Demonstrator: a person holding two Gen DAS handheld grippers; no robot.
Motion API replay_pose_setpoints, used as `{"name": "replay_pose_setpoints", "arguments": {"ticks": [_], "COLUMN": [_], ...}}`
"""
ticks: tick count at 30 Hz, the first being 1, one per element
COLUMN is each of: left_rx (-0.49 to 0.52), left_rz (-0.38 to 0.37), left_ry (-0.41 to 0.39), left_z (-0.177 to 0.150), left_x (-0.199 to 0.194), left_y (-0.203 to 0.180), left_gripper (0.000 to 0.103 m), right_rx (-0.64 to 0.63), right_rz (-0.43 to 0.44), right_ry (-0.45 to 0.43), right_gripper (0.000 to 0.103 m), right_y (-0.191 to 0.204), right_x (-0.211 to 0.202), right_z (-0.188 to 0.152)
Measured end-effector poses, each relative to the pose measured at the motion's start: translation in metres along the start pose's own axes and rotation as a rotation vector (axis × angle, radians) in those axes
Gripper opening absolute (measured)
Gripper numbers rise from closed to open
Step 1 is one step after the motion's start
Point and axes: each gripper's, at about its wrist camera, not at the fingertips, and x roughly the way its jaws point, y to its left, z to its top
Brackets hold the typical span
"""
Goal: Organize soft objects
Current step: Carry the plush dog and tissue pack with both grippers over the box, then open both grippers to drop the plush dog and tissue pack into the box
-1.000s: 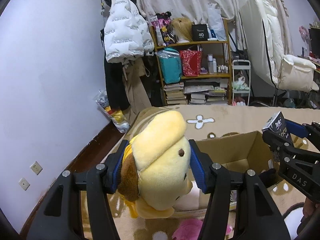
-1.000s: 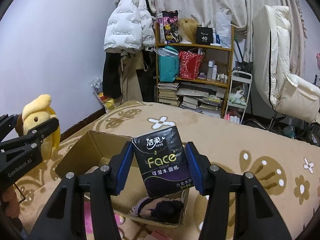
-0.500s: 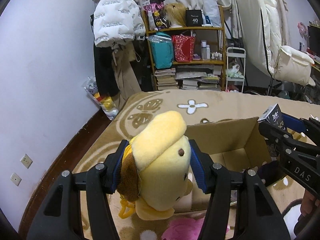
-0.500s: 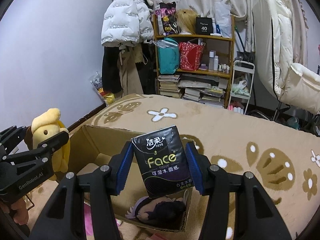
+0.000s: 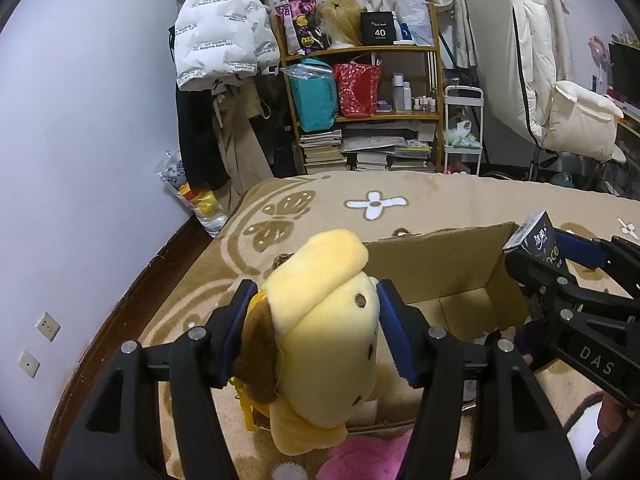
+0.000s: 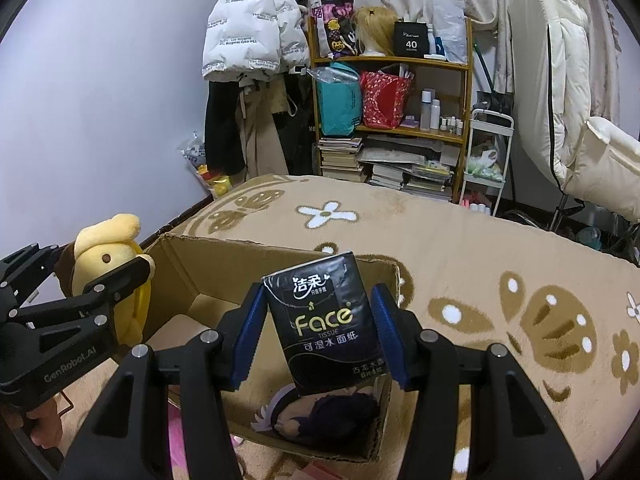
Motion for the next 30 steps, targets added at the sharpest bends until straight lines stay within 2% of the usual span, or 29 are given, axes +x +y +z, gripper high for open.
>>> {"name": "replay_pose_setpoints", "arguments": {"ticks": [21, 25, 30], "left_rx": [0.04, 0.023, -0.017], "left_rz": [-0.011, -0.001, 0.009], "left_ry": [0.011, 0.02, 0.023], "left_z": [0.002, 0.001, 0.001], "left_x": [0.011, 0.014, 0.013], "left_y": [-0.014, -0.011, -0.002], "left_gripper": [0.059, 0.063, 0.081], "right_rx": [0.028, 0.031, 0.035], "right_rz": [0.024, 0.029, 0.03], "right_ry": [0.013, 0.014, 0.016], "right_gripper": [0.057, 0.057, 0.06], "right_y": [-0.001, -0.001, 0.0], "right_x": [0.005, 0.005, 0.004], "right_z": [0.0, 0.001, 0.002]}}
